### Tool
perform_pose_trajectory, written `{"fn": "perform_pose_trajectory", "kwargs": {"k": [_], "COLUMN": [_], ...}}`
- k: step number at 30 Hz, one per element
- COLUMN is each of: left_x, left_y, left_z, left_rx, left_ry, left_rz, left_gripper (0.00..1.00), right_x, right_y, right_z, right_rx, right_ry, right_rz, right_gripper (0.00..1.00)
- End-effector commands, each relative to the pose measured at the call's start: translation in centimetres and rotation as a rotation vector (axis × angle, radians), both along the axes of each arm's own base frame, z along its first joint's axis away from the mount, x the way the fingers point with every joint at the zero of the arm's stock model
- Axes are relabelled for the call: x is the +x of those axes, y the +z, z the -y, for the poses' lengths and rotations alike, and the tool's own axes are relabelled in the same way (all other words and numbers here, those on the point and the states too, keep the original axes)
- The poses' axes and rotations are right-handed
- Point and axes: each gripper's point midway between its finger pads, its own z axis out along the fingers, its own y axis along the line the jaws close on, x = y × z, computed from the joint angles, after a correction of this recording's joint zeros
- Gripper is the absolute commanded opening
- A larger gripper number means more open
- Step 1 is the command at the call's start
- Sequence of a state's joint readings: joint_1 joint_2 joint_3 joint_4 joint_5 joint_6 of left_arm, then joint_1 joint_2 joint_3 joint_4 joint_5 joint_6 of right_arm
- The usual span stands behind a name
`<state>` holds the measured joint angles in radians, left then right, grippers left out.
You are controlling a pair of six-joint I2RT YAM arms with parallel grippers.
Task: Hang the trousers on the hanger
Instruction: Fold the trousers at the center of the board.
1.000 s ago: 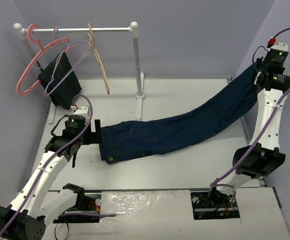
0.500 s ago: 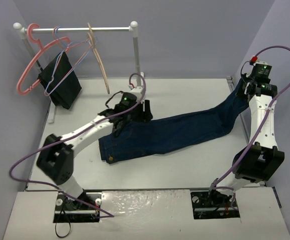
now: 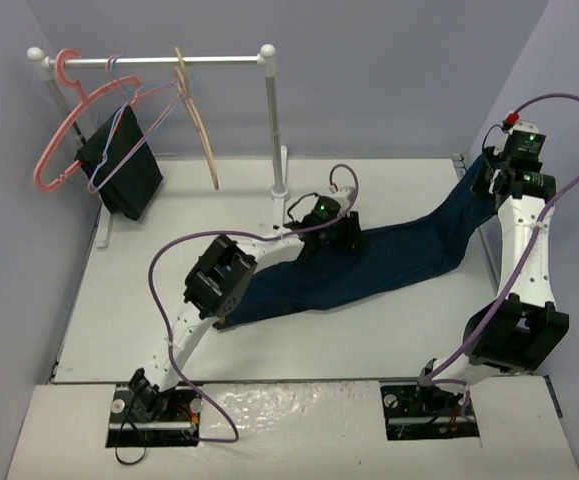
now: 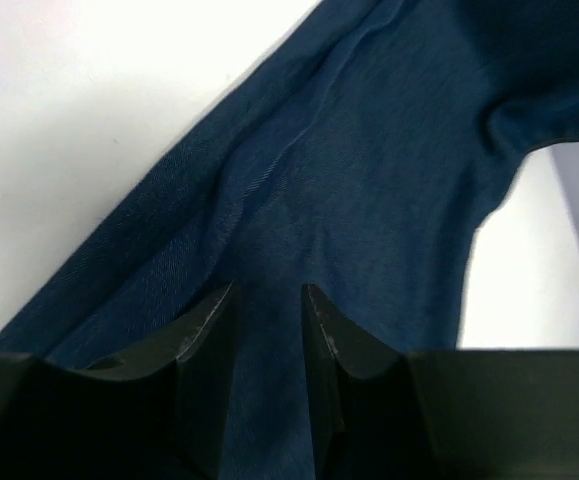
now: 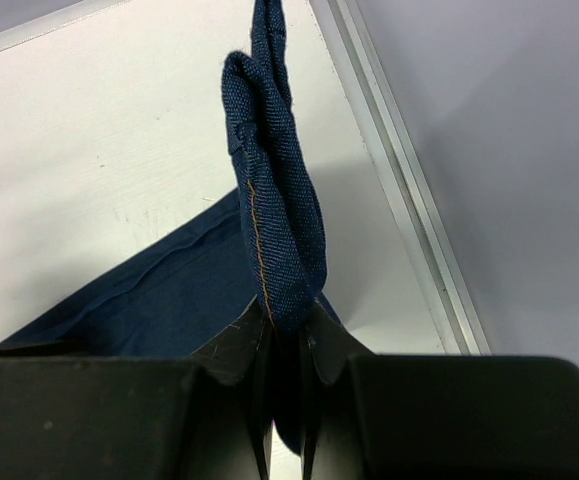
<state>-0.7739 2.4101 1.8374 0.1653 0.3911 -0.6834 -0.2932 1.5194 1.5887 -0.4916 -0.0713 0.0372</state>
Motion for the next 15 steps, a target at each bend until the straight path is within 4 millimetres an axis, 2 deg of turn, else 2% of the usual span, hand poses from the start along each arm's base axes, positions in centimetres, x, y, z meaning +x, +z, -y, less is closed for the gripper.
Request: {"fn": "perform_pose_trajectory", "kwargs": {"k": [1, 5, 8, 10, 12, 14, 15], "left_x": [3.2, 5.6, 7.7, 8.2, 8.3, 7.9, 7.3], "left_y": [4.4, 2.8, 2.7, 3.2, 4.9, 7.0, 9.2], "left_z": [0.9, -0.8, -2.6, -3.3, -4.3, -5.0, -5.7], "left_rx": [-0.048, 0.021, 0.043, 0.049, 0.059, 0.072, 0.068], "left_ry": [0.058, 0.136, 0.201, 0.212, 0.205, 0.203, 0.198], "left_rz": [0.106, 0.117, 0.119, 0.121, 0.145, 0.186, 0.221], "left_gripper": [0.28, 0.31, 0.34, 0.38, 0.4, 0.45, 0.48], "right_x": [0.5, 0.4, 0.4, 0.4, 0.5, 0.6, 0.5], "right_y": [4.8, 5.7, 6.3, 6.7, 7.7, 9.0, 9.4], "right_z": [-0.5, -0.5, -0.8, -1.2, -2.2, -4.1, -4.7], "right_rx": [-0.033, -0.046, -0.052, -0.056, -0.056, -0.053, -0.057], "right_ry": [0.022, 0.03, 0.047, 0.066, 0.093, 0.145, 0.155], "right_rz": [0.15, 0.168, 0.179, 0.188, 0.21, 0.241, 0.25], "right_gripper": [0.0, 0.0, 0.0, 0.0, 0.0, 0.0, 0.0]}}
